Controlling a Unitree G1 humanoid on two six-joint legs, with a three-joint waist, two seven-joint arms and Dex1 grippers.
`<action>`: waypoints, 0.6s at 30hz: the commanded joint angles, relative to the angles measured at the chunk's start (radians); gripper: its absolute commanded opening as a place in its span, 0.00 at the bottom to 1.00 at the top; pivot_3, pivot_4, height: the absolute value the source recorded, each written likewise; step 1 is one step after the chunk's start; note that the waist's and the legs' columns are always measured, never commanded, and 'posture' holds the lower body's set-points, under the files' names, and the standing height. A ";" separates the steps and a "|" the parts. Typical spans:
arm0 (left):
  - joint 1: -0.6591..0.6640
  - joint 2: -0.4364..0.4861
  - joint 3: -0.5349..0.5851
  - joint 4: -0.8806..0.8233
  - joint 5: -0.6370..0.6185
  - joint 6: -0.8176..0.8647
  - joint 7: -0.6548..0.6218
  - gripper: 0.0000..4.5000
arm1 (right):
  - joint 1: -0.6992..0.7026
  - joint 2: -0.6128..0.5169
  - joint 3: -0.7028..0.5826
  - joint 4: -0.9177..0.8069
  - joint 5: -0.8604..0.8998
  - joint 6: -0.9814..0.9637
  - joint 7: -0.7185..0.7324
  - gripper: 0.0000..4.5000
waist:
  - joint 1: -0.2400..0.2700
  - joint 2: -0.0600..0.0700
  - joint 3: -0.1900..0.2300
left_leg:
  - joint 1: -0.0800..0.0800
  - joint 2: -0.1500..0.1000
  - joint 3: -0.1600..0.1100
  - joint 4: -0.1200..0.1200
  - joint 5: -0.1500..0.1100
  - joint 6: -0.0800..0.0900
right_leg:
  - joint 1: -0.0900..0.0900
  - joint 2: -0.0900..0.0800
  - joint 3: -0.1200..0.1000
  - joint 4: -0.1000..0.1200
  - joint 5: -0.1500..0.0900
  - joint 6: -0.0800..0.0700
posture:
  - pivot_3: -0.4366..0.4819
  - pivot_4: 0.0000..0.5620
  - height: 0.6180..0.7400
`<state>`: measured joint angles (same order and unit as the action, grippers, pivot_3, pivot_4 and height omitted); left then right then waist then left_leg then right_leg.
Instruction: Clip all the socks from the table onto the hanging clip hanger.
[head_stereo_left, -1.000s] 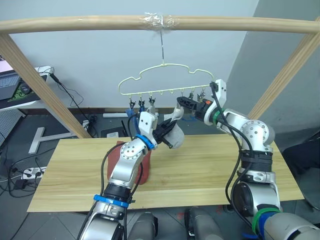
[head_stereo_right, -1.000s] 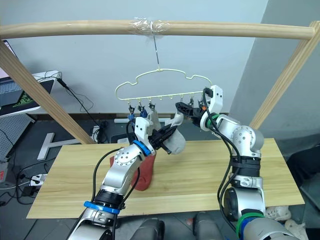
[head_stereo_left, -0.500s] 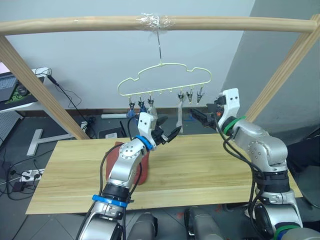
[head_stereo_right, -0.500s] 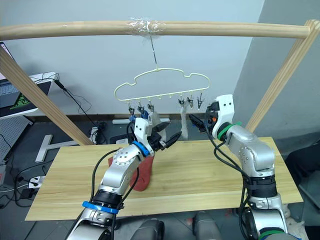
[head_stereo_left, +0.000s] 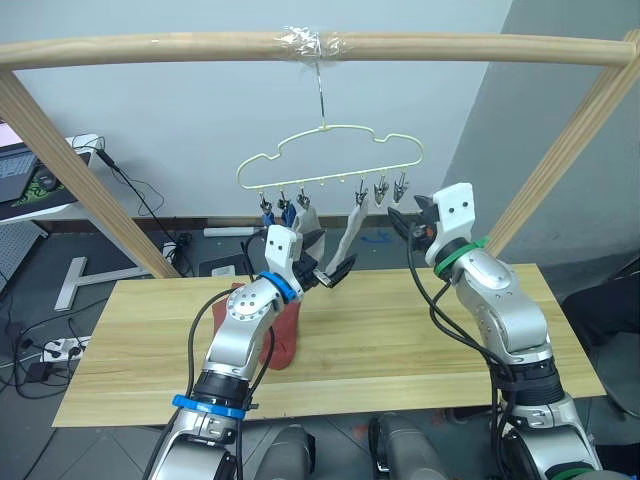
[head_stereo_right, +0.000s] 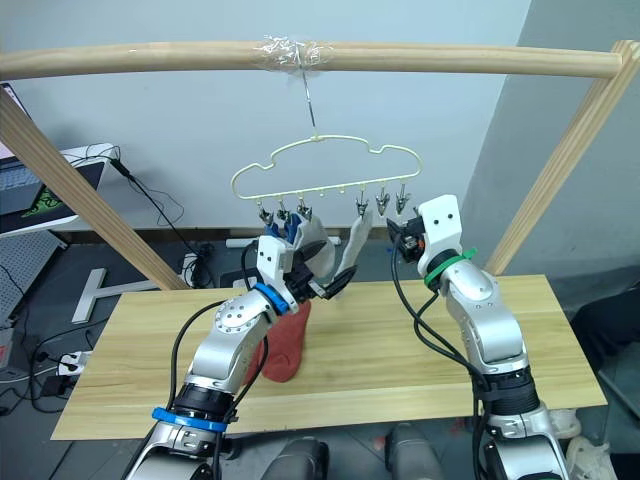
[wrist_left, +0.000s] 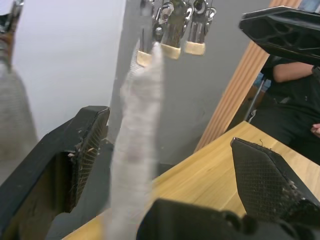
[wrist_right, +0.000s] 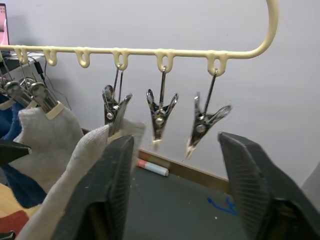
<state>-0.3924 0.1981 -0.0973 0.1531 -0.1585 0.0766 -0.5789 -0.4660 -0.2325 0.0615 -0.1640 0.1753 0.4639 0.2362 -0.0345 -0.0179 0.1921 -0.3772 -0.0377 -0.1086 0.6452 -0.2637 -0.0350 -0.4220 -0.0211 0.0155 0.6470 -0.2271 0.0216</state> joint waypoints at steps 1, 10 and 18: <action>-0.007 -0.010 0.006 -0.051 -0.014 -0.010 0.006 1.00 | -0.015 0.021 0.003 0.005 -0.023 -0.039 -0.012 0.37 | 0.001 0.000 0.000 | 0.000 0.000 0.000 0.000 0.000 0.000 | 0.000 0.000 0.000 0.000 0.000 0.000 | 0.45 0.33 1.00; 0.003 -0.006 0.012 -0.064 -0.016 -0.005 0.004 1.00 | -0.051 0.055 0.016 0.082 -0.072 -0.072 -0.020 0.31 | 0.001 0.000 0.000 | 0.000 0.000 0.000 0.000 0.000 0.000 | 0.000 0.000 0.000 0.000 0.000 -0.001 | 0.45 0.34 1.00; 0.002 -0.006 0.014 -0.071 -0.017 -0.002 0.006 1.00 | -0.101 0.095 0.001 0.169 -0.089 -0.095 -0.042 0.31 | 0.001 0.000 0.000 | 0.000 0.000 0.000 0.000 0.000 0.000 | 0.000 0.000 0.000 0.000 0.003 -0.005 | 0.45 0.33 1.00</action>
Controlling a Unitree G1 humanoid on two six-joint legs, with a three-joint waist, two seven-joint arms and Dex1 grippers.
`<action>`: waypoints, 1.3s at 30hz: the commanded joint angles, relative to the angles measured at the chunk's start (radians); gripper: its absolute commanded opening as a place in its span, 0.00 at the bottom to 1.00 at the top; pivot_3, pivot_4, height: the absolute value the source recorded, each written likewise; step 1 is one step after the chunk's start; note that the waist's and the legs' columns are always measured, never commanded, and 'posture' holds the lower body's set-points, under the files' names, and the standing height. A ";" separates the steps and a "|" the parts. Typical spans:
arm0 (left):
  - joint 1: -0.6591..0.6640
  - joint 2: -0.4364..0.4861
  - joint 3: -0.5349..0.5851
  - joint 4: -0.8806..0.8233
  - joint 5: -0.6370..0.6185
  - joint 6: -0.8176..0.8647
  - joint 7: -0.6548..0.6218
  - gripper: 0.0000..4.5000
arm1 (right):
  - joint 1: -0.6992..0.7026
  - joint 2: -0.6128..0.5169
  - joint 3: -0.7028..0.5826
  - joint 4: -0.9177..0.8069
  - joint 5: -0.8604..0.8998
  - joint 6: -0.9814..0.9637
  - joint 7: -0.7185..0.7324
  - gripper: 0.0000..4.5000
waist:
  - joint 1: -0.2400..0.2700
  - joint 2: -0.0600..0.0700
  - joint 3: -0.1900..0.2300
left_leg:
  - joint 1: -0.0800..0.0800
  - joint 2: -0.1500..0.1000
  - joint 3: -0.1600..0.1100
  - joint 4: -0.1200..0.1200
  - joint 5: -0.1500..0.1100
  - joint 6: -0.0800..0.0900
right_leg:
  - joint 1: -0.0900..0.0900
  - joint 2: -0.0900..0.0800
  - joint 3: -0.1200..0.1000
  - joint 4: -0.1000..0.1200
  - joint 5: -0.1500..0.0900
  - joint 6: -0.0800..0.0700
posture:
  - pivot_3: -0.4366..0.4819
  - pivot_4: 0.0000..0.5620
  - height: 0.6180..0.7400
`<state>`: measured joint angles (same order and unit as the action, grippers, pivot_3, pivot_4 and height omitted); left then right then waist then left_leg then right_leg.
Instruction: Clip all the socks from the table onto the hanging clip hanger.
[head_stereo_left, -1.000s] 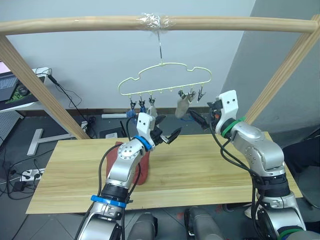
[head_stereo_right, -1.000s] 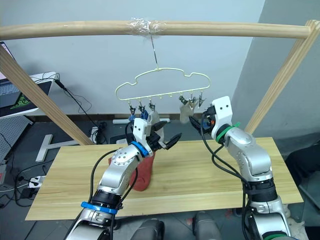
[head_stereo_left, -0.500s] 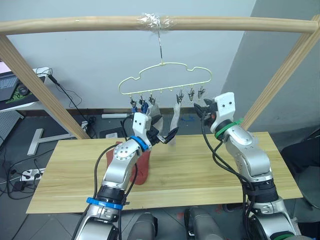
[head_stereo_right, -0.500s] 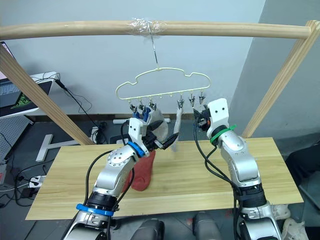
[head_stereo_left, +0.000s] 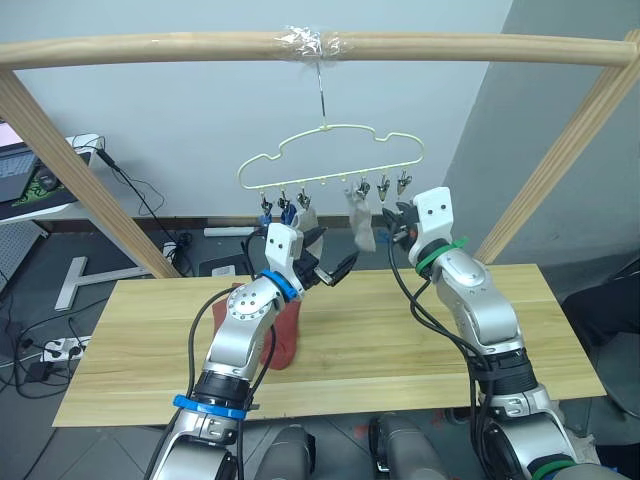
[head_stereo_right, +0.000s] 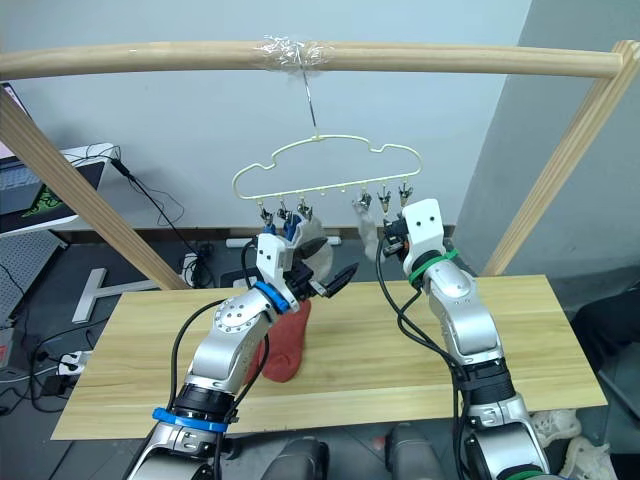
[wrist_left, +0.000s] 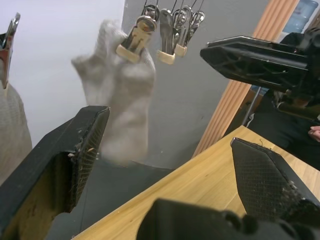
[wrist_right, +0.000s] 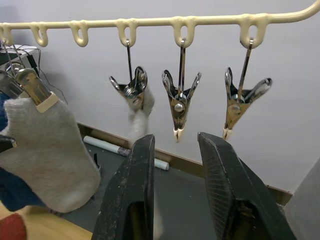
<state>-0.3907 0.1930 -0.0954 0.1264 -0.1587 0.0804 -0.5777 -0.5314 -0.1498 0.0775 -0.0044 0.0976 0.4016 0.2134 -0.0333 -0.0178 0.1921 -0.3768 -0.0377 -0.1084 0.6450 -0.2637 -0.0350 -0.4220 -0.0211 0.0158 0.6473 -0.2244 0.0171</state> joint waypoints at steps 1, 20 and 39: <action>0.001 -0.001 0.012 -0.048 -0.017 -0.005 0.005 1.00 | -0.046 0.016 -0.018 0.026 -0.014 -0.037 -0.026 0.31 | 0.000 0.000 0.000 | 0.000 0.000 0.000 0.000 0.000 0.000 | 0.000 0.000 0.000 0.000 0.000 0.000 | 0.45 0.33 1.00; 0.009 -0.002 0.016 -0.079 -0.018 0.009 0.010 1.00 | -0.179 0.087 -0.027 0.201 -0.023 -0.067 -0.037 0.31 | 0.001 0.000 0.000 | 0.000 0.000 -0.001 0.000 0.000 0.000 | 0.000 0.000 0.000 0.001 0.000 -0.001 | 0.48 0.33 1.00; 0.017 0.002 0.043 -0.176 -0.107 0.062 -0.008 1.00 | -0.238 0.095 -0.048 0.286 -0.024 -0.145 -0.047 0.31 | 0.001 0.000 0.000 | 0.000 0.000 0.000 0.000 0.000 0.000 | 0.000 0.000 0.000 0.000 0.001 -0.001 | 0.49 0.31 1.00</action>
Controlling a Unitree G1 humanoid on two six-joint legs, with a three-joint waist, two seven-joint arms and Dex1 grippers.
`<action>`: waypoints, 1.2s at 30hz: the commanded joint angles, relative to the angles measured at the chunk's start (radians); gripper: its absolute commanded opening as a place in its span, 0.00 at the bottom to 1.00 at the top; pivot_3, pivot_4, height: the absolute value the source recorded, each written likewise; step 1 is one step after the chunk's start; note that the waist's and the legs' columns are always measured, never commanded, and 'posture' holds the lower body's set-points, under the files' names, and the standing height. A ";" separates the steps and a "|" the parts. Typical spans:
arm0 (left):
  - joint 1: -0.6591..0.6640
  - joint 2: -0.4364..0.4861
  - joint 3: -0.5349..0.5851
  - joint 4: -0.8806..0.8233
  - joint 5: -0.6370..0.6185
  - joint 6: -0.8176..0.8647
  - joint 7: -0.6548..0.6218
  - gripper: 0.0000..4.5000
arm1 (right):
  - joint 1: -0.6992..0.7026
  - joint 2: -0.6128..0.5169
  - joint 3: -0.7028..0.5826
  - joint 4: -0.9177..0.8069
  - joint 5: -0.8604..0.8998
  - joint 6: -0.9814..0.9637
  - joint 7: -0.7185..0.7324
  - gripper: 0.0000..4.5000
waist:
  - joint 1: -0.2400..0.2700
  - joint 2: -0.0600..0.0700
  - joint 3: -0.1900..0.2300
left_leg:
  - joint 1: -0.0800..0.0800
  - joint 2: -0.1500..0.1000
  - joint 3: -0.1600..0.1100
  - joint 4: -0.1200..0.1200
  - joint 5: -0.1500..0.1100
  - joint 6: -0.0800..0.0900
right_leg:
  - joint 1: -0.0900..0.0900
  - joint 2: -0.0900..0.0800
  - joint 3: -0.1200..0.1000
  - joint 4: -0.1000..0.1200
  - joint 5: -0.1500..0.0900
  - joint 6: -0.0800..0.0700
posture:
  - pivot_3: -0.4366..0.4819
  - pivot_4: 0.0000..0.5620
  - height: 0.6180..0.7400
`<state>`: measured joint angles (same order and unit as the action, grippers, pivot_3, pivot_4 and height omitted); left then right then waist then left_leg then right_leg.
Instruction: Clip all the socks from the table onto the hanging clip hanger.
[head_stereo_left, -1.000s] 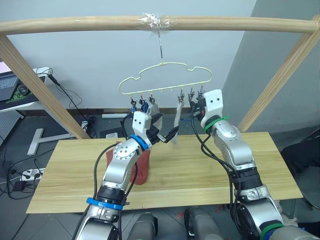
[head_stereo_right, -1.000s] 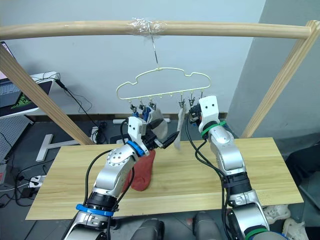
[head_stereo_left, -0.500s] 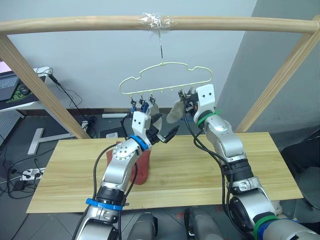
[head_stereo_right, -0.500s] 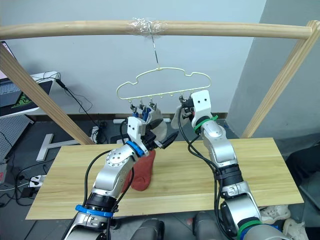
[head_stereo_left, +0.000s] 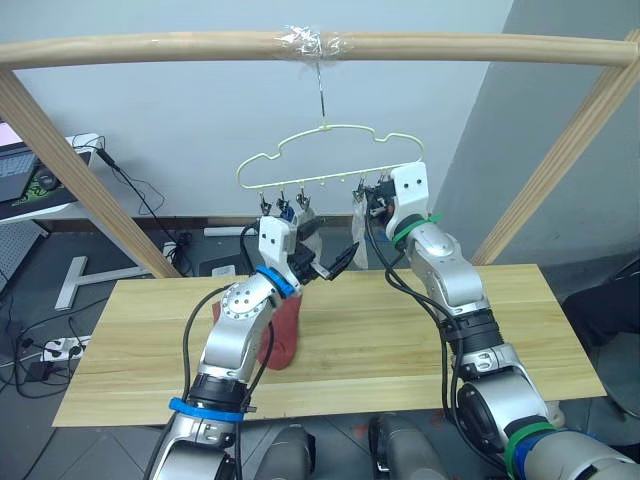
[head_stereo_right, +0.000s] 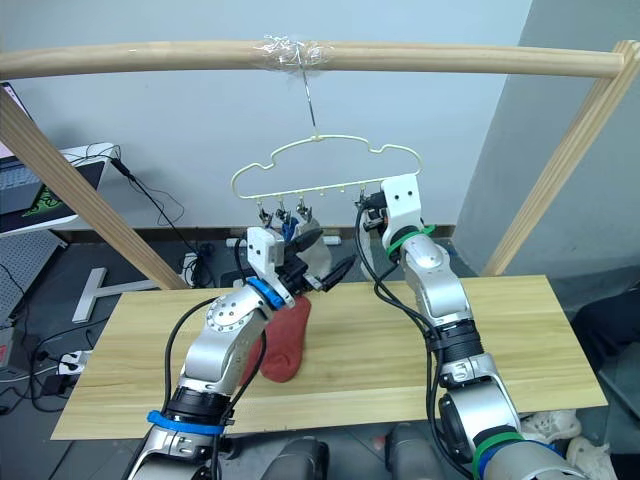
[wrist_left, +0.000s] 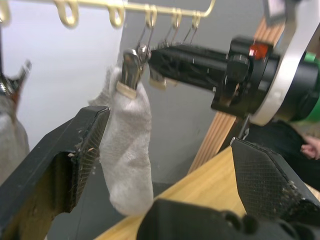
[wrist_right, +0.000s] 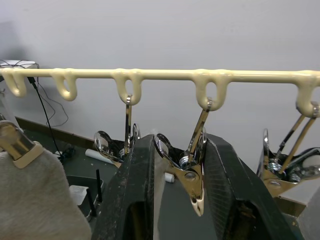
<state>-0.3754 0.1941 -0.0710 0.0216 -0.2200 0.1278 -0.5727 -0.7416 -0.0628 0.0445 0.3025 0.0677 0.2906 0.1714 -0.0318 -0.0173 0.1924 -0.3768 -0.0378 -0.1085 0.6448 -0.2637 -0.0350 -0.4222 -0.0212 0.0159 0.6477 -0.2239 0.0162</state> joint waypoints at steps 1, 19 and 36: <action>0.006 0.004 0.020 -0.086 -0.057 0.024 -0.018 1.00 | -0.028 0.012 -0.016 -0.024 0.008 -0.036 -0.005 0.31 | 0.000 0.000 0.000 | 0.000 0.000 0.000 0.000 0.000 0.000 | 0.000 0.000 0.000 0.000 0.000 0.000 | 0.49 0.31 1.00; -0.019 0.005 0.026 -0.110 -0.085 0.038 0.000 1.00 | -0.028 0.024 -0.017 -0.024 0.007 -0.034 0.003 0.31 | 0.000 0.000 0.000 | 0.000 0.000 0.000 0.000 0.000 0.000 | 0.000 0.000 0.000 0.000 0.000 0.000 | 0.49 0.31 1.00; -0.018 0.006 0.023 -0.111 -0.082 0.046 0.003 1.00 | -0.024 0.017 -0.025 -0.030 0.013 -0.034 0.014 0.00 | 0.000 0.000 0.000 | 0.000 0.000 0.000 0.000 0.000 0.000 | 0.000 0.000 0.000 0.000 0.000 0.000 | 0.49 0.34 1.00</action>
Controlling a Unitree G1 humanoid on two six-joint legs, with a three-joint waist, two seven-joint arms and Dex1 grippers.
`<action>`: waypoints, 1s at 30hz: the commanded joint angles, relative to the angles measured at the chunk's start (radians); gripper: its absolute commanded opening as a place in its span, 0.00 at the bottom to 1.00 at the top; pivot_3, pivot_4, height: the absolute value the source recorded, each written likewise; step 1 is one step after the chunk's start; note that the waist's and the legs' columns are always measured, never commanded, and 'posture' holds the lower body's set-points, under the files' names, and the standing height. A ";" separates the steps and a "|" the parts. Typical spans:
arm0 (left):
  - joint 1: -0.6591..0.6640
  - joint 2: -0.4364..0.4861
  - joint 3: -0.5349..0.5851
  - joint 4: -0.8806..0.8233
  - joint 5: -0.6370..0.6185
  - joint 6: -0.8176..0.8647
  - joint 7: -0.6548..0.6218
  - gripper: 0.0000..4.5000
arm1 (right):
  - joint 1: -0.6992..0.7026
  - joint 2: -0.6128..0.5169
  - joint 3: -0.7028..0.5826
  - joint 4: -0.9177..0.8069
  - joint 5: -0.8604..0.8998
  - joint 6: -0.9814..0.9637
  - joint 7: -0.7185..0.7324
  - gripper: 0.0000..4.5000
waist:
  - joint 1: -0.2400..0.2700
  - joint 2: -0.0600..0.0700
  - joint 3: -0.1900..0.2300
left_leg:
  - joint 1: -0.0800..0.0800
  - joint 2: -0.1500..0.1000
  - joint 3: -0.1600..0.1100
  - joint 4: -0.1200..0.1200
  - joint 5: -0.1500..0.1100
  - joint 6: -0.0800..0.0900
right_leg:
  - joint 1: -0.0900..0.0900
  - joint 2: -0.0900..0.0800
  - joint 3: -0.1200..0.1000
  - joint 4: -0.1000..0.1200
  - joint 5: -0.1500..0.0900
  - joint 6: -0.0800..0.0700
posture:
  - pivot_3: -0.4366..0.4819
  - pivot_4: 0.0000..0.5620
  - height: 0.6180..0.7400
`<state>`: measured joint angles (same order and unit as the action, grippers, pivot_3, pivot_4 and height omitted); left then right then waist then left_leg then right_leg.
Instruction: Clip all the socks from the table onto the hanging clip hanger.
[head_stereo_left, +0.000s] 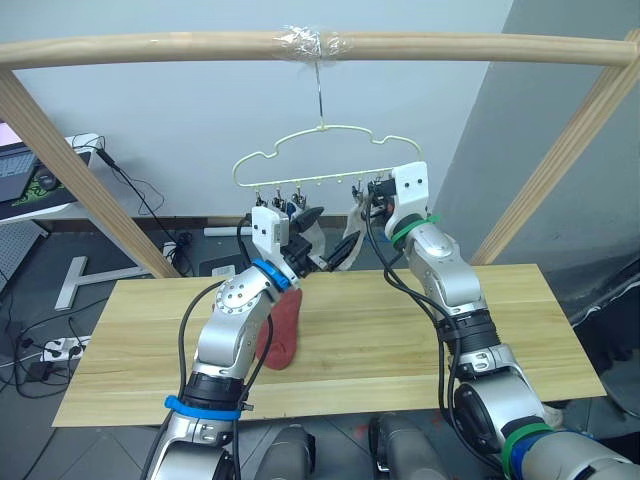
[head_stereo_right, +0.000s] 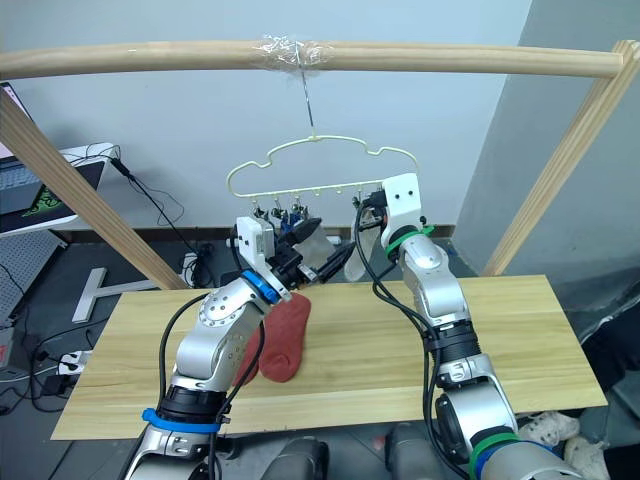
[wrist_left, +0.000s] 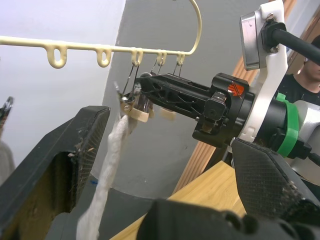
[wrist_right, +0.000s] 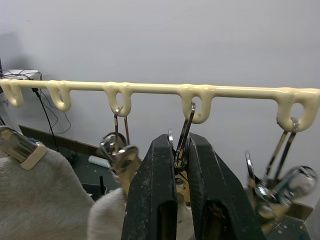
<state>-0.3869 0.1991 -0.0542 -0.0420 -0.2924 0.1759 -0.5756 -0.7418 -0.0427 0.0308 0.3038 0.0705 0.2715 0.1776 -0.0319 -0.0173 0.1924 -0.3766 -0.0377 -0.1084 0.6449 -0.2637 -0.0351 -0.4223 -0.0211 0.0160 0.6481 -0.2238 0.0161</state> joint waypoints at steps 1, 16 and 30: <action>-0.005 0.000 0.006 -0.048 -0.010 -0.001 0.006 1.00 | -0.023 -0.004 -0.012 -0.033 0.010 -0.014 0.008 0.00 | 0.000 0.000 0.000 | 0.000 0.000 0.000 0.000 0.000 0.000 | 0.000 0.000 0.000 0.000 0.000 0.000 | 0.49 0.34 1.00; 0.126 0.096 -0.026 0.083 0.152 0.013 0.068 1.00 | -0.013 0.006 -0.104 -0.132 0.160 0.272 0.027 0.00 | 0.000 0.001 0.001 | 0.001 0.001 -0.001 -0.001 0.000 0.000 | 0.000 0.000 0.000 0.000 0.000 0.000 | 0.48 0.35 1.00; 0.098 0.121 0.001 0.413 0.261 -0.052 0.175 1.00 | -0.006 -0.014 -0.093 -0.216 0.202 0.385 0.042 0.00 | 0.000 0.002 0.001 | 0.001 0.000 -0.001 -0.001 0.000 0.000 | 0.000 0.000 -0.001 0.000 0.000 0.000 | 0.47 0.36 1.00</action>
<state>-0.2710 0.3246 -0.0717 0.3628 -0.0376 0.1594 -0.4140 -0.7412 -0.0571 -0.0628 0.1306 0.2584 0.6596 0.2165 -0.0315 -0.0156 0.1934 -0.3760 -0.0371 -0.1096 0.6441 -0.2638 -0.0348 -0.4222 -0.0213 0.0147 0.6480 -0.2239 0.0161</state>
